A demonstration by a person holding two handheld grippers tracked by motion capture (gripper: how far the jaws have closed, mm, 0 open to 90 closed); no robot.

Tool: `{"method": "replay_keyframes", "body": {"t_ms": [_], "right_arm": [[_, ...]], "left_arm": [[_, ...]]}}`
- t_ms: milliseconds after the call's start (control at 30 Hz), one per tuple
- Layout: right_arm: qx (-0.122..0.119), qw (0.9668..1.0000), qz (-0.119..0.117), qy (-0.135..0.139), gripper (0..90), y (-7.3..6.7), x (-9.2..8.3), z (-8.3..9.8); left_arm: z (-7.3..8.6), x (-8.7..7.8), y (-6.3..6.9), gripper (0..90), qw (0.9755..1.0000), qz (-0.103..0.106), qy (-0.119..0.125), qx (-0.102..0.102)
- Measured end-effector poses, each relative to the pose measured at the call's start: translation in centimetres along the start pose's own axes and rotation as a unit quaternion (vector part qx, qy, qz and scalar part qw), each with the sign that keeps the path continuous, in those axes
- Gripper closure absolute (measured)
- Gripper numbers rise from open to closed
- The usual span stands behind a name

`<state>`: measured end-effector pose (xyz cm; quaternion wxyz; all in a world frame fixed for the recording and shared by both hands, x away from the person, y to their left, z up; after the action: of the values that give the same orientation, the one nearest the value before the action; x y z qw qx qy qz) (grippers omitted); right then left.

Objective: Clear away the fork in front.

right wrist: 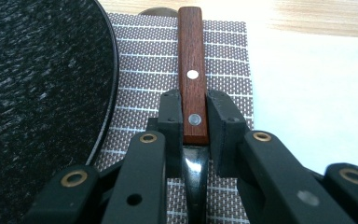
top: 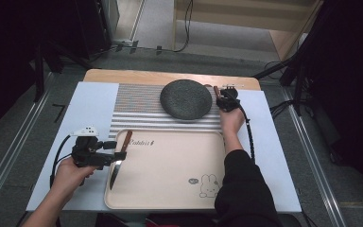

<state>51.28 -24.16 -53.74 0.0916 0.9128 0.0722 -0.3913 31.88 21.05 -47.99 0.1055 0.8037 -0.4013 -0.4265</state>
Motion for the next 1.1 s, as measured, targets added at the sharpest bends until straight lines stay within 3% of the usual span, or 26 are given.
{"method": "replay_keyframes", "body": {"t_ms": [633,1100], "right_arm": [[0.013,0.9986,-0.046,-0.022,75.2,1.4,-1.0,-0.1],[0.002,0.9966,-0.083,-0.002,75.1,1.7,-3.7,-1.0]], "left_arm": [[0.0,0.2,0.0,27.4,1.0,-0.001,-0.002,0.0],[-0.1,0.2,0.0,27.5,1.0,-0.003,-0.003,0.0]]}}
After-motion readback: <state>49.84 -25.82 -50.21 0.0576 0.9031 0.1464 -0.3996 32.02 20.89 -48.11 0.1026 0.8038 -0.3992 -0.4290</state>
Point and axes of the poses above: each handheld gripper's, and its own axes: x roughly forward along the jaws, z roughly out of its underside, y roughly to its right, the point moved 3 cm from there along x, roughly forward along the jaws, and after that the axes turned 14 degrees about -x, right-handed, at the moved point
